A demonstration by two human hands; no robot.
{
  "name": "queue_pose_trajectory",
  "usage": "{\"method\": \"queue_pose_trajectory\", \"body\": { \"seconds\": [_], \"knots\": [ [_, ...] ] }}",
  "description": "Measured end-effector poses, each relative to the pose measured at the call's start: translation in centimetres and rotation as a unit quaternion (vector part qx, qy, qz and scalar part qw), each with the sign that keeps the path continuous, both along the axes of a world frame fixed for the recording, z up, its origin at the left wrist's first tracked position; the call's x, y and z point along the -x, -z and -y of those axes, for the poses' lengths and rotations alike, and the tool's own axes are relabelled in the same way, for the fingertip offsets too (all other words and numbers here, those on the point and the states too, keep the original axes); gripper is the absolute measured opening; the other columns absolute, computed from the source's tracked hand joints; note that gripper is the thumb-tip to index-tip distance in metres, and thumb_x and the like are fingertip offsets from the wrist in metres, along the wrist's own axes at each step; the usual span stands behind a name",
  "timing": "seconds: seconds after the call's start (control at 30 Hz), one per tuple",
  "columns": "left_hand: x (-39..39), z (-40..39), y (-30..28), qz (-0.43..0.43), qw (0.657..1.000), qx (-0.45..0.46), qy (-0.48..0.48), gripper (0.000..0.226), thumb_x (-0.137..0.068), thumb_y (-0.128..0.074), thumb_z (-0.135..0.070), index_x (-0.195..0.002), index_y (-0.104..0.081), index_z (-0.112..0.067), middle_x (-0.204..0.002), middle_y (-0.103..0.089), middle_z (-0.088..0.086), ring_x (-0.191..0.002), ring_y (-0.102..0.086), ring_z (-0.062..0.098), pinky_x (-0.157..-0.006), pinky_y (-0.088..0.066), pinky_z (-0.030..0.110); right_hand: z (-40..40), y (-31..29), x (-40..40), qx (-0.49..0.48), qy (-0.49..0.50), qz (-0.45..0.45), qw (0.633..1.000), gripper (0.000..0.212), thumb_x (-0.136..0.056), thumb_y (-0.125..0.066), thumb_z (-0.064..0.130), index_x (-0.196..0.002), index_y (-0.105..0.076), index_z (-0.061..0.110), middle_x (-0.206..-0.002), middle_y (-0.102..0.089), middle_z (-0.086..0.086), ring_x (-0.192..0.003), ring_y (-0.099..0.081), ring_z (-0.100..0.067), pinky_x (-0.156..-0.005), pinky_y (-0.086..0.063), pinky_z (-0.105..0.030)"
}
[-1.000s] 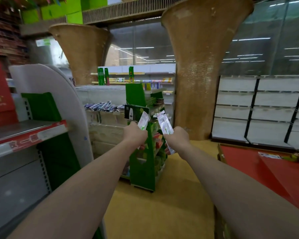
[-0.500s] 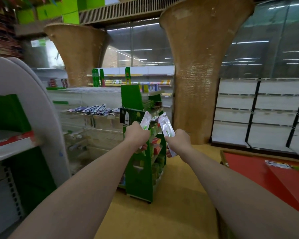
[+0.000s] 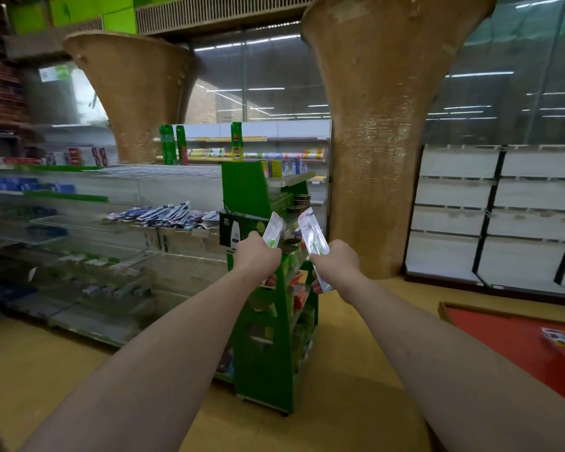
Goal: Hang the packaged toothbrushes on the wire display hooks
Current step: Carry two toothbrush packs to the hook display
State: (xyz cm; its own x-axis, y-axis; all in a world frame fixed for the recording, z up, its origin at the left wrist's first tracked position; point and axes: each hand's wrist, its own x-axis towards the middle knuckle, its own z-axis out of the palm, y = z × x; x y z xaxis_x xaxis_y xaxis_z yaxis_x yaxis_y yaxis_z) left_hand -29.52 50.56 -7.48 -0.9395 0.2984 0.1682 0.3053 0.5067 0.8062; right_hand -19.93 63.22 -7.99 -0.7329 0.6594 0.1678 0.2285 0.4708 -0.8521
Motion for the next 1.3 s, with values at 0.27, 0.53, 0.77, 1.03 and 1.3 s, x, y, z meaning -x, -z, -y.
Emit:
{"method": "queue_pose_trajectory", "body": {
  "seconds": [0.27,0.53,0.77,1.03,1.3],
  "knots": [
    [8.9,-3.6,1.8,0.005,0.999,0.002,-0.037,0.035,-0.096,-0.064,-0.020,-0.126,-0.048,-0.009,-0.114,-0.052,0.013,-0.080,-0.070,0.026,-0.070,-0.064,0.046,-5.0,1.6,10.5,-0.034,-0.037,0.011,0.999,0.021,-0.097,-0.060,0.021,-0.111,-0.056,0.007,-0.092,-0.058,-0.008,-0.077,-0.060,-0.022,-0.054,-0.045,-0.030],
    [18.0,-7.3,0.8,-0.008,0.991,-0.009,-0.135,0.031,-0.095,-0.062,-0.016,-0.123,-0.049,-0.008,-0.105,-0.059,0.015,-0.073,-0.074,0.031,-0.059,-0.064,0.046,-9.8,0.8,23.0,-0.068,-0.117,0.003,0.991,0.026,-0.096,-0.063,0.021,-0.117,-0.058,0.007,-0.094,-0.056,-0.008,-0.063,-0.051,-0.015,-0.044,-0.041,-0.026],
    [23.2,-7.2,-0.4,-0.007,0.971,-0.025,-0.237,0.037,-0.095,-0.062,-0.014,-0.128,-0.049,-0.004,-0.099,-0.056,0.013,-0.054,-0.069,0.024,-0.049,-0.061,0.038,-10.0,-1.1,31.0,-0.034,-0.203,-0.011,0.979,0.017,-0.093,-0.062,0.016,-0.104,-0.058,0.004,-0.090,-0.065,-0.014,-0.065,-0.066,-0.027,-0.042,-0.049,-0.029],
    [26.8,-0.3,0.0,-0.003,0.934,-0.001,-0.356,0.027,-0.090,-0.060,-0.014,-0.115,-0.051,-0.006,-0.104,-0.055,0.015,-0.067,-0.072,0.032,-0.049,-0.062,0.044,-2.8,-0.4,38.5,-0.011,-0.307,0.002,0.952,0.026,-0.087,-0.062,0.015,-0.110,-0.060,0.001,-0.087,-0.069,-0.018,-0.071,-0.072,-0.033,-0.060,-0.062,-0.047],
    [32.8,9.1,0.8,0.000,0.908,-0.012,-0.419,0.018,-0.089,-0.056,-0.013,-0.105,-0.048,-0.010,-0.101,-0.058,0.016,-0.067,-0.072,0.035,-0.053,-0.062,0.049,6.5,0.9,46.1,-0.029,-0.376,-0.003,0.926,0.018,-0.088,-0.062,0.017,-0.100,-0.058,0.004,-0.087,-0.066,-0.017,-0.062,-0.066,-0.030,-0.047,-0.057,-0.039]
  ]
}}
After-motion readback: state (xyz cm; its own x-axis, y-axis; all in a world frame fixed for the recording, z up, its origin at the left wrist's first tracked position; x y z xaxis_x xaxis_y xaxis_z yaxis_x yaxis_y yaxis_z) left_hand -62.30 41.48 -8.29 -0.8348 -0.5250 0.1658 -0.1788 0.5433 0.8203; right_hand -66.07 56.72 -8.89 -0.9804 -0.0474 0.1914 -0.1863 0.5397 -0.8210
